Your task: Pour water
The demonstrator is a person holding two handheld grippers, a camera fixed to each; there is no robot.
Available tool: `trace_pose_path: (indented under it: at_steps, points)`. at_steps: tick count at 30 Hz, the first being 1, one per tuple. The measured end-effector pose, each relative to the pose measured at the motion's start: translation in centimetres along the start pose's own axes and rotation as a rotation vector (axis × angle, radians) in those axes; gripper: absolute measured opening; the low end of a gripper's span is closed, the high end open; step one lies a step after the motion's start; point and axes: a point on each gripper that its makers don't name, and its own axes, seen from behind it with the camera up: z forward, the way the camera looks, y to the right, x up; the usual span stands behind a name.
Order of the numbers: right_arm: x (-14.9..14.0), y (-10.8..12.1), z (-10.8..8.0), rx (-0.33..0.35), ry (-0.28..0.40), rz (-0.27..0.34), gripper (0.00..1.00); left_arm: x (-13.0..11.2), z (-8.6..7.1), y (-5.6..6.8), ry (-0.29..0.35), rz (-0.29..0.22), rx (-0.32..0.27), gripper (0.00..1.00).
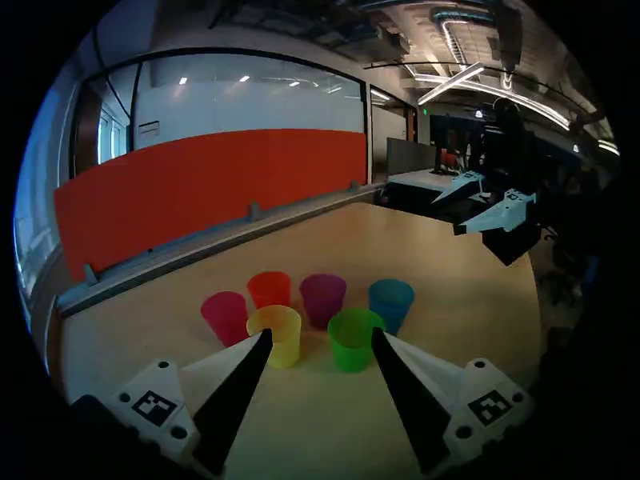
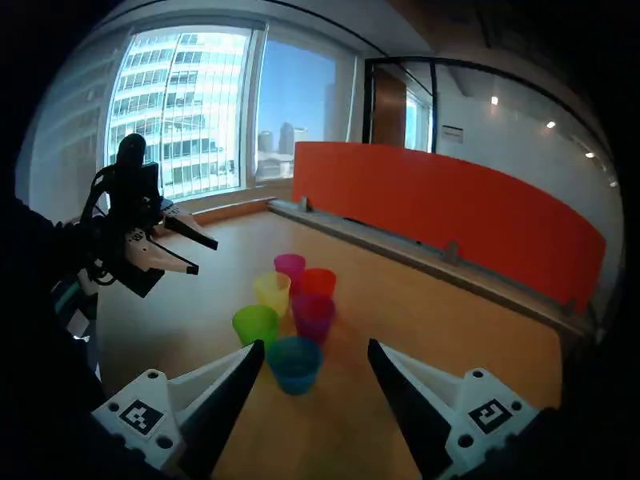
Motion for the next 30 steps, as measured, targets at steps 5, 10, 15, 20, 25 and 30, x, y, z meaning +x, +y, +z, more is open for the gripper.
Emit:
trace_pose_path:
  at_steps: [5, 10, 15, 20, 25, 30]
  points:
    - [-0.9, -0.1, 0.5, 0.006, -0.016, 0.006, 1.0, -1.0, 0.7, 0.4, -0.023, 0.003, -0.015, 0.92]
    - [-1.8, -0.3, 1.1, 0.015, -0.031, 0.009, 1.0, -1.9, 1.3, 0.9, -0.045, 0.005, -0.036, 0.92]
    - [-2.7, -0.4, 1.6, 0.019, -0.048, 0.007, 1.0, -2.6, 1.9, 1.3, -0.064, 0.015, -0.049, 0.92]
    - [-3.5, -0.6, 2.1, 0.025, -0.064, 0.006, 1.0, -3.3, 2.4, 1.6, -0.082, 0.023, -0.059, 0.92]
    - [-4.2, -0.7, 2.5, 0.03, -0.075, 0.012, 1.0, -3.7, 2.6, 1.8, -0.093, 0.027, -0.069, 0.92]
    - [-4.8, -0.8, 2.8, 0.032, -0.085, 0.015, 1.0, -4.2, 2.9, 2.1, -0.105, 0.028, -0.078, 0.92]
